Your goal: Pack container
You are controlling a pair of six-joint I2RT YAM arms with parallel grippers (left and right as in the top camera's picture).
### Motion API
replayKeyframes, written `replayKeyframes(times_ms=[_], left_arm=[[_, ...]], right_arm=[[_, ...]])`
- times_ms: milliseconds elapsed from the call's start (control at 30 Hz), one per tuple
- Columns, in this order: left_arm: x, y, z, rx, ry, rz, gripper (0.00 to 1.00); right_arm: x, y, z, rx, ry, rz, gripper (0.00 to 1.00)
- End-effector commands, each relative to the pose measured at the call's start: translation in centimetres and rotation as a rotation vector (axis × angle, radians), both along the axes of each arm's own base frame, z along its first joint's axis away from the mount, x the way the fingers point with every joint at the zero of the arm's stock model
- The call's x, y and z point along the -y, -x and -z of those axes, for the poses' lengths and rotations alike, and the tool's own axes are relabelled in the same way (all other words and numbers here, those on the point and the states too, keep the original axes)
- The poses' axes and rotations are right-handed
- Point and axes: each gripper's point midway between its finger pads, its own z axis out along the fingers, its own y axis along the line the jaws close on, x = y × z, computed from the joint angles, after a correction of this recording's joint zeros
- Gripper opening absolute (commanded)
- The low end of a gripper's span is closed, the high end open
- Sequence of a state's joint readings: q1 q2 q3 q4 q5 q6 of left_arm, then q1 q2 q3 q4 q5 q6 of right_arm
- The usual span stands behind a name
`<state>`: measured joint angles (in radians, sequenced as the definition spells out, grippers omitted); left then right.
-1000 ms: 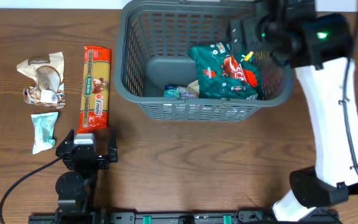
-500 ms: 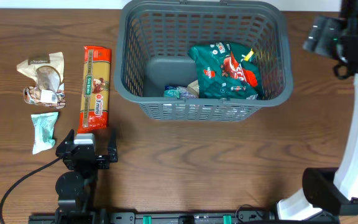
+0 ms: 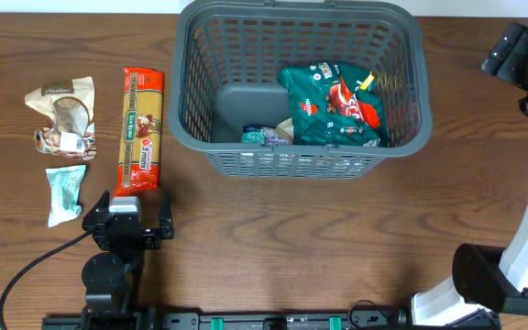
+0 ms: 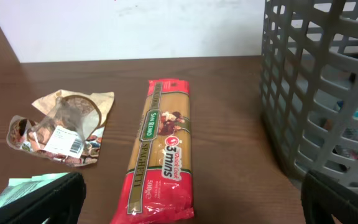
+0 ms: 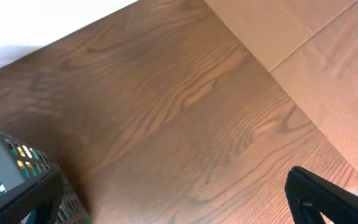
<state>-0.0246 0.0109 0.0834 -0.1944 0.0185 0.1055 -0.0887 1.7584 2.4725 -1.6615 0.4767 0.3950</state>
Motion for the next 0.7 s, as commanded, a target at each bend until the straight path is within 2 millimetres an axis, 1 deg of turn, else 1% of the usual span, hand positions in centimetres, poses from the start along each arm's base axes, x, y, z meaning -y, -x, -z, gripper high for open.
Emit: replayKeyframes(times_ms=[0,567,667], left_arm=[[-0.04,0.14,1.30,-0.038,-0.006,-0.003,0.99],[-0.04,0.14,1.30,-0.038,-0.006,-0.003,0.99],[-0.04,0.01,0.77,-0.015,-0.019,0.000,0.99]], right_arm=[[0.39,0.42,-0.55,0.021,0.008,0.029,0.99],[0.39,0.42,-0.55,0.021,0.008,0.029,0.99],[0.39,0.42,-0.55,0.021,0.008,0.029,0.99]])
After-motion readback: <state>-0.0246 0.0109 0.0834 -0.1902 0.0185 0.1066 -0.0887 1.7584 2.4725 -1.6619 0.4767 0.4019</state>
